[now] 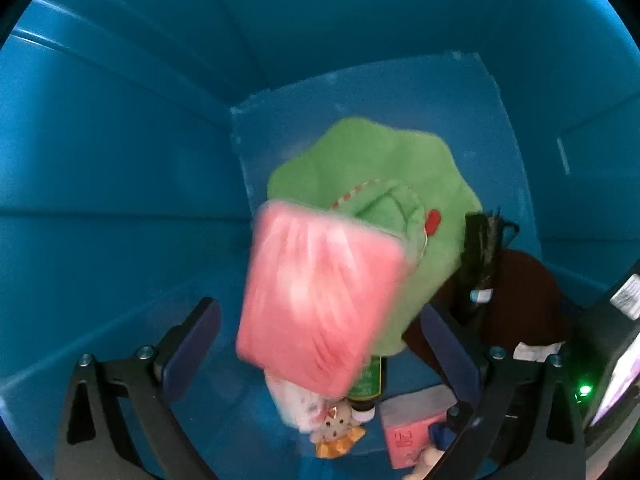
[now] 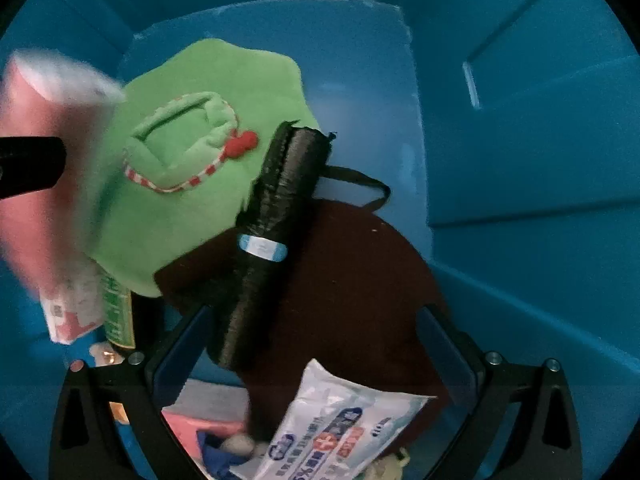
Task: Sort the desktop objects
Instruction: 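Carry tissue pack and black roll into the crate and open both tools, then withdraw both open tools from the crate back toward the bed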
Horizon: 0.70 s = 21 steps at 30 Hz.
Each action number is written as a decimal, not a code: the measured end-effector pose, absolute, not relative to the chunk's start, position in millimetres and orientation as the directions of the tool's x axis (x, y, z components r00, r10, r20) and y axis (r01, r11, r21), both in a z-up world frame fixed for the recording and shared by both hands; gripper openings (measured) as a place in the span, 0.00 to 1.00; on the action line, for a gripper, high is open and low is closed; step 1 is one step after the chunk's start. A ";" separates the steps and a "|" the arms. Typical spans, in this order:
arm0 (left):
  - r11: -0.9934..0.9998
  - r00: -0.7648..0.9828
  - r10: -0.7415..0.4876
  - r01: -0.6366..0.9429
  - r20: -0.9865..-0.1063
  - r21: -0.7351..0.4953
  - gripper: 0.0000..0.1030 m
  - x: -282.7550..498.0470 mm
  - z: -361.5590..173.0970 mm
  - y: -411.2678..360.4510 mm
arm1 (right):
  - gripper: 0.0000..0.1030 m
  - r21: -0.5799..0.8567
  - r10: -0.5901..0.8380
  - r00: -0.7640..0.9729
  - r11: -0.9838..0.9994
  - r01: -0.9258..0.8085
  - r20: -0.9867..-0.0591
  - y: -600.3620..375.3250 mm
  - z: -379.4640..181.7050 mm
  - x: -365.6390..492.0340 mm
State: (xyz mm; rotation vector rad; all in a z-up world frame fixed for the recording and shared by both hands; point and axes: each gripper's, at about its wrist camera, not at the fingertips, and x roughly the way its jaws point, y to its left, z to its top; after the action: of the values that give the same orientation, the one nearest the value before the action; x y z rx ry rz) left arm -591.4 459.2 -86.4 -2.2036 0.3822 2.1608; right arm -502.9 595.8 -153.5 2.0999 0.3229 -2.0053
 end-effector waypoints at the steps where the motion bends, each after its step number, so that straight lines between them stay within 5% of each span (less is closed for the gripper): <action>1: -0.965 -0.023 -0.175 -0.196 -0.984 0.176 0.98 -592.5 -83.7 458.1 | 1.00 -0.007 0.021 0.041 -0.951 0.308 -0.999 596.4 -153.3 -501.6; 14: -0.927 -0.029 -0.269 -0.263 -0.963 0.267 0.98 -583.9 -87.1 454.8 | 1.00 -0.061 0.063 -0.005 -0.949 0.310 -0.998 600.4 -122.7 -491.1; 21: -0.953 -0.182 -0.142 -0.239 -0.973 0.184 0.98 -565.8 3.5 445.1 | 1.00 -0.087 0.041 -0.161 -0.952 0.293 -0.986 599.7 -26.6 -497.8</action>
State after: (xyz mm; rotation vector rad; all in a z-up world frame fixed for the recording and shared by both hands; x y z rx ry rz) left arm -565.8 445.1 3.5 -1.9660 0.4590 2.3219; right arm -497.8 599.7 -26.6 1.9168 0.3883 -2.2396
